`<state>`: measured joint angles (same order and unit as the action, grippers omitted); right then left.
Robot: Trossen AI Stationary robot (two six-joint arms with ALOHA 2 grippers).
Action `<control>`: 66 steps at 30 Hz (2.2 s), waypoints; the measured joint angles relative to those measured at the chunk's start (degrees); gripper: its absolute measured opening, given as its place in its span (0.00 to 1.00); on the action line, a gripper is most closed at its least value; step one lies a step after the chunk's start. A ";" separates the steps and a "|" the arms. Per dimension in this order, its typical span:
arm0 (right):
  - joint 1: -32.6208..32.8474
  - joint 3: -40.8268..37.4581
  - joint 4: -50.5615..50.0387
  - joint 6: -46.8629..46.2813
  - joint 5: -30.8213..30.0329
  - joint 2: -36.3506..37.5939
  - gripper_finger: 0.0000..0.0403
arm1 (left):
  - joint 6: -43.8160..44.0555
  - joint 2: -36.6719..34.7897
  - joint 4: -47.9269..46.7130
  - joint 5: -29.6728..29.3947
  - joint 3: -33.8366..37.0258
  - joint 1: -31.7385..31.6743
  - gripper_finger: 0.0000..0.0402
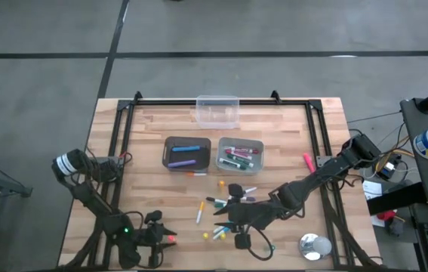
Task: Pick & Place Markers
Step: Put the large orange marker pen into the white bin
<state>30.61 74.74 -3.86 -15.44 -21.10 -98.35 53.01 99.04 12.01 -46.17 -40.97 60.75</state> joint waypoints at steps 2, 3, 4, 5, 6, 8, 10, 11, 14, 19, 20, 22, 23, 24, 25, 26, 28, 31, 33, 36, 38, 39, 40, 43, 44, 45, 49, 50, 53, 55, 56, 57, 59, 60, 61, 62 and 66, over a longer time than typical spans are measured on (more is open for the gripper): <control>0.00 0.00 0.22 0.00 -0.01 0.00 0.32 | -0.17 0.00 0.00 -0.44 0.00 0.00 0.37; 0.00 0.00 0.22 0.00 0.00 0.00 0.32 | -0.19 0.00 0.02 -0.44 0.00 0.00 0.36; 0.02 0.00 0.25 0.00 0.00 -0.01 0.32 | -0.20 0.00 0.06 -0.55 0.00 0.00 0.35; 0.00 0.00 0.27 0.00 0.00 -0.02 0.32 | -0.20 0.00 0.18 -1.01 0.00 -0.02 0.34; 0.00 0.00 0.39 0.00 0.00 -0.02 0.32 | -0.27 0.00 0.34 -1.53 0.00 -0.02 0.32; 0.02 0.00 1.08 0.00 -0.02 -0.02 0.33 | -0.80 0.00 0.63 -2.48 0.00 -0.02 0.28; 0.02 -0.04 2.80 0.00 -0.01 -0.16 0.34 | -1.40 0.00 0.70 -3.36 0.00 -0.06 0.23; 0.01 -0.07 4.02 -0.01 -0.02 -0.39 0.34 | -1.68 0.00 0.77 -3.89 0.00 -0.08 0.21; 0.02 -0.09 7.65 0.52 0.02 -1.24 0.35 | -1.95 0.00 0.99 -5.45 0.00 -0.26 0.16; -0.18 -0.09 11.64 0.91 0.09 -3.69 0.35 | -4.48 -0.22 2.35 -8.10 0.00 -0.70 0.17; -0.27 -0.09 12.10 1.29 0.16 -4.32 0.35 | -5.32 -0.46 3.05 -9.19 0.00 -0.72 0.18; -0.52 -0.11 12.28 2.22 0.17 -5.28 0.34 | -7.69 -1.15 4.66 -11.35 0.00 -0.93 0.18; -0.67 -0.10 12.75 2.38 0.13 -5.76 0.34 | -9.21 -1.64 5.36 -12.26 0.02 -1.01 0.18; -0.86 -0.09 13.10 2.46 0.15 -6.09 0.34 | -10.83 -2.18 5.99 -13.31 0.01 -1.05 0.18; -0.95 -0.06 13.63 2.56 0.13 -6.55 0.34 | -12.31 -2.78 6.58 -14.16 -0.03 -1.27 0.18; -1.19 0.16 13.95 2.58 0.15 -6.92 0.35 | -13.61 -3.34 7.04 -14.85 -0.20 -1.48 0.18; -1.54 0.69 15.00 2.62 0.13 -7.73 0.37 | -15.93 -4.43 7.37 -15.28 -0.54 -1.93 0.18; -1.68 1.62 16.46 3.51 0.33 -8.66 0.41 | -18.29 -5.36 7.48 -15.22 -1.14 -2.94 0.18; -1.77 2.28 16.72 3.61 0.35 -9.58 0.46 | -19.44 -5.46 7.43 -15.14 -1.47 -3.70 0.18; -1.97 3.15 16.45 3.44 0.54 -11.02 0.53 | -20.77 -5.48 7.49 -14.16 -2.25 -5.02 0.18; -2.36 4.10 16.58 2.81 0.60 -11.97 0.57 | -21.33 -5.49 7.48 -13.16 -2.55 -6.19 0.18; -2.61 4.73 16.70 2.88 0.57 -12.55 0.58 | -21.42 -5.49 7.44 -12.89 -2.69 -6.80 0.18; -2.85 5.42 16.76 3.50 0.57 -13.17 0.59 | -21.42 -5.49 7.46 -12.83 -2.86 -7.36 0.18; -3.26 7.67 16.65 5.39 0.50 -15.71 0.60 | -21.65 -5.55 7.53 -12.02 -3.17 -8.91 0.18; -3.35 8.43 16.43 5.84 0.53 -16.52 0.60 | -21.88 -5.55 7.48 -11.70 -3.25 -9.26 0.18; -3.32 9.28 16.37 6.44 0.55 -17.31 0.60 | -22.06 -5.55 7.49 -11.68 -3.30 -9.62 0.18; -3.33 12.32 16.12 8.24 0.15 -19.00 0.58 | -23.42 -5.55 8.35 -11.63 -3.37 -10.29 0.18; -3.37 12.74 16.13 8.28 0.15 -19.12 0.57 | -23.45 -5.55 8.37 -11.63 -3.37 -10.29 0.18; -3.54 13.09 16.19 6.81 0.09 -19.39 0.56 | -23.49 -5.55 8.68 -11.59 -3.37 -10.34 0.18; -3.80 13.09 16.05 6.16 0.11 -19.39 0.55 | -23.58 -5.55 9.28 -11.60 -3.37 -10.34 0.18; -3.85 13.07 16.07 5.90 0.11 -19.44 0.55 | -24.15 -5.55 9.58 -11.52 -3.37 -10.34 0.18; -3.99 13.08 16.09 5.60 0.09 -19.52 0.55 | -24.98 -5.55 9.99 -11.12 -3.37 -10.34 0.18; -4.14 13.07 15.86 5.21 0.11 -19.61 0.55 | -26.38 -5.55 10.76 -9.42 -3.37 -10.34 0.18; -4.24 13.07 15.23 4.55 0.09 -19.65 0.55 | -26.63 -5.55 11.28 -8.91 -3.37 -10.34 0.18; -4.42 13.03 14.46 3.53 0.15 -19.65 0.55 | -26.64 -5.55 11.70 -8.75 -3.37 -10.32 0.18; -4.66 13.03 13.60 2.46 0.17 -19.65 0.55 | -26.68 -5.55 12.05 -8.76 -3.37 -10.32 0.18; -5.22 12.98 12.58 1.85 0.37 -19.68 0.55 | -28.11 -5.55 12.90 -8.94 -3.37 -10.52 0.18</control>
<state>25.39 87.72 8.72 -13.59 -20.74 -118.02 24.90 93.49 24.91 -55.10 -44.34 50.23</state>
